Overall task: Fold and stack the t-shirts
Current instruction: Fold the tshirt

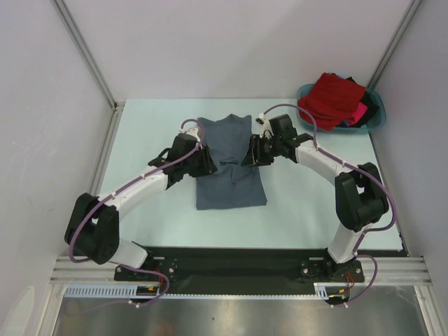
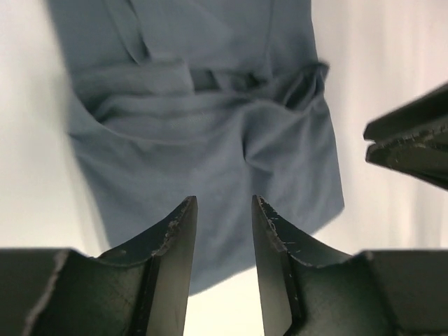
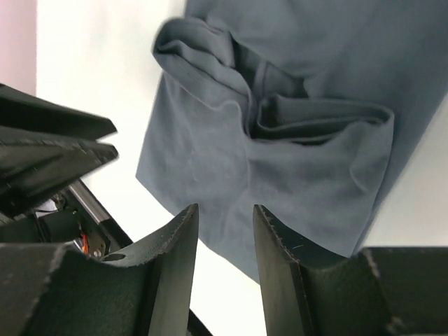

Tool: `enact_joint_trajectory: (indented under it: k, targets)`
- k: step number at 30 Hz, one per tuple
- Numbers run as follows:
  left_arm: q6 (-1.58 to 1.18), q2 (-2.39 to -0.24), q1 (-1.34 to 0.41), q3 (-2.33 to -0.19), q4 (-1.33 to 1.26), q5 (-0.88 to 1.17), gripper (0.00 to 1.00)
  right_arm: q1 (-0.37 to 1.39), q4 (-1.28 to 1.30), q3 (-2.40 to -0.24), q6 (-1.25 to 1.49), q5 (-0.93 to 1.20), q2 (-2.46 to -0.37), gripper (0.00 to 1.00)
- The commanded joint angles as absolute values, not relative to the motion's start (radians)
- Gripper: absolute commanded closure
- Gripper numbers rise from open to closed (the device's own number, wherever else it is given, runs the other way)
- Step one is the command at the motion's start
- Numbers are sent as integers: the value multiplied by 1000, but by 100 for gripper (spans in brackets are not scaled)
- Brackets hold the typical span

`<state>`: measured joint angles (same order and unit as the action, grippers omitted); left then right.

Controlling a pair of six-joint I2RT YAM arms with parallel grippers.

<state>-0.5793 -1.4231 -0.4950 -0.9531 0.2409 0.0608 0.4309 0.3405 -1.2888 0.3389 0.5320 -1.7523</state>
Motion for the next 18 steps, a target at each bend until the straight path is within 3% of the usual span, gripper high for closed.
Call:
enact_joint_trajectory:
  k: [1,11,18]
  targets:
    - [-604,-1466,-514,-934,189,190,58,436,342,-1276,359,542,-1761,58]
    - [-577,-1730,-514,-1087,224,233,62,446,374,-1359,347,546,-1908,61]
    - [-517,-1847,-509,-1210,299,101,62,430,350,-1402,338,526,-2006,62]
